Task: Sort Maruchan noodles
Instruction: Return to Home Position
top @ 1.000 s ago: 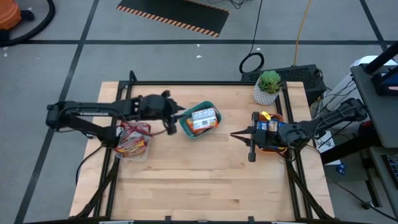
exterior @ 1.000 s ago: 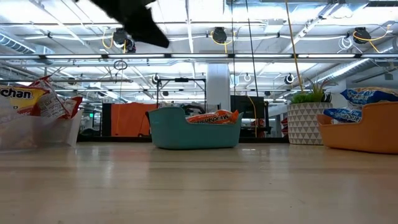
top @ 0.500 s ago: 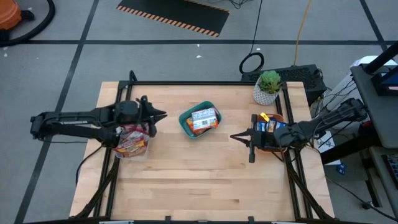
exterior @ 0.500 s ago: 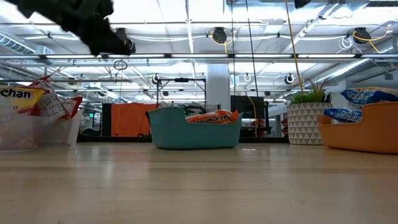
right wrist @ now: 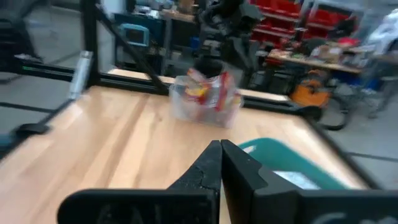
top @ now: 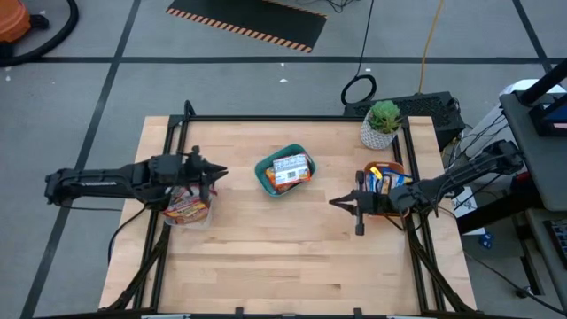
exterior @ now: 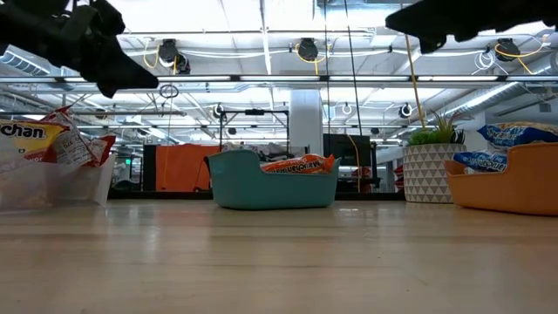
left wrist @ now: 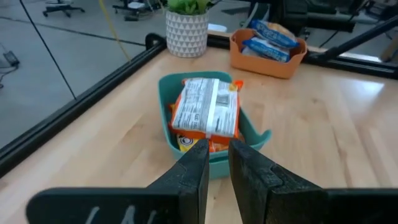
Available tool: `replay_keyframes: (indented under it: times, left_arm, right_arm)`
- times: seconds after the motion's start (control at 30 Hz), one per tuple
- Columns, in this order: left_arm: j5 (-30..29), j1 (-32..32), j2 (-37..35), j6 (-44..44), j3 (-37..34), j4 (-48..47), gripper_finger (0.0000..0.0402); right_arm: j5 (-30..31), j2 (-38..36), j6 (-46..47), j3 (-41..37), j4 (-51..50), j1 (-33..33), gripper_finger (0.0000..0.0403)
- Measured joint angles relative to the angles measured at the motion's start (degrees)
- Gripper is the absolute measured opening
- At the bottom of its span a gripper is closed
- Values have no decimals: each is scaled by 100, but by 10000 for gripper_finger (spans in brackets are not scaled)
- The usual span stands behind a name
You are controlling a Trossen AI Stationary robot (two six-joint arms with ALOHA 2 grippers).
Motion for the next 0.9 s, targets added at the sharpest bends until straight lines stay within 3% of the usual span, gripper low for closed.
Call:
replay_keyframes:
  times: [0.1,0.5,0.9]
  left_arm:
    - [7,-40,-242,24,-47,-122,65]
    - [151,-356,-597,532,-47,-697,65]
    - [175,-458,-601,594,-164,-590,65]
  right_arm:
    - [-254,-68,275,-203,77,1,4]
    - [-277,-731,1074,-1061,110,2,4]
    - [-574,-1886,930,-2013,112,0,4]
